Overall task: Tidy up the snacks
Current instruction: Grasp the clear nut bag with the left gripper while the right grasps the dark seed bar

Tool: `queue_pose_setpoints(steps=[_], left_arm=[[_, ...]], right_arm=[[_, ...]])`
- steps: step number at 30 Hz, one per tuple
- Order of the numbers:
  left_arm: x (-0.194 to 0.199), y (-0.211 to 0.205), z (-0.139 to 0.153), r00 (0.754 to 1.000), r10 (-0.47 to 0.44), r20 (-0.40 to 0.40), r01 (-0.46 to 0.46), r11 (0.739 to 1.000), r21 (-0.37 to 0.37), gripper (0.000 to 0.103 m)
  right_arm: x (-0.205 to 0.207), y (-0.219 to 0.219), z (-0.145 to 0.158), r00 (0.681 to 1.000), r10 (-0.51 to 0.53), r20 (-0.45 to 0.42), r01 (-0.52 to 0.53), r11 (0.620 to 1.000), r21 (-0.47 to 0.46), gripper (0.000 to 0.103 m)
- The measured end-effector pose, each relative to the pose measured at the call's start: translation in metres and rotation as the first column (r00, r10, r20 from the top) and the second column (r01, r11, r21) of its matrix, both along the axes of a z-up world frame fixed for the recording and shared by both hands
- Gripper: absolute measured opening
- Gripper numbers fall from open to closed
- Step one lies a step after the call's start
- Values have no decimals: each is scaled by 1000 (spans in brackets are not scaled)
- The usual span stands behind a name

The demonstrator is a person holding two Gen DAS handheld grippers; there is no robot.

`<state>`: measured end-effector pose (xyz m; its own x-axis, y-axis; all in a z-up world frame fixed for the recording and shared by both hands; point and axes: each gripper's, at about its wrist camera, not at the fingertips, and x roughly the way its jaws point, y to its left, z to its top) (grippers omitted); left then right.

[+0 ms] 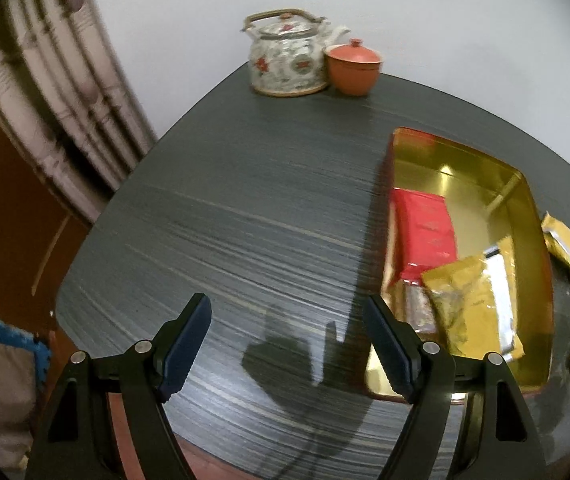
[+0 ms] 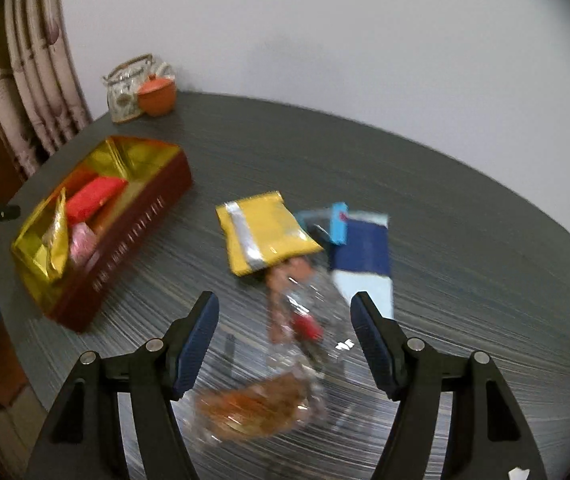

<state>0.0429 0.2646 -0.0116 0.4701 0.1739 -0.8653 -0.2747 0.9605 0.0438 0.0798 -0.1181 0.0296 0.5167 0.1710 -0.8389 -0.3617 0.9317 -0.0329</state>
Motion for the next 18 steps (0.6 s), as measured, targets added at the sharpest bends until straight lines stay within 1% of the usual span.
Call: queue_pose_setpoints(steps=[4,7,10,14,17,18], left_arm=[[-1,-21,7,996,-82,18,81,996,23,79],[-3,-39,15,988,-150,33,150,989,18,79],[-7,-61,21,971,-235,38,234,972,22,79],[-14,-92,29,941,-335,57,334,942,16,79],[-12,-118,28,921,-386,46,386,922,3,79],[-12,-125,28,916,-398,42,398,917,6,79]], right_arm=[[6,-15,-11,998,47,-35,-47,999,-12,66],[10,-24,-20,995,83,-59,-84,996,-23,66],[17,-25,-28,990,121,-74,-124,992,-32,66],[24,-22,-34,984,158,-87,-161,987,-27,63],[27,-22,-39,979,173,-105,-174,985,-1,50],[27,-23,-41,979,171,-108,-171,985,6,44]])
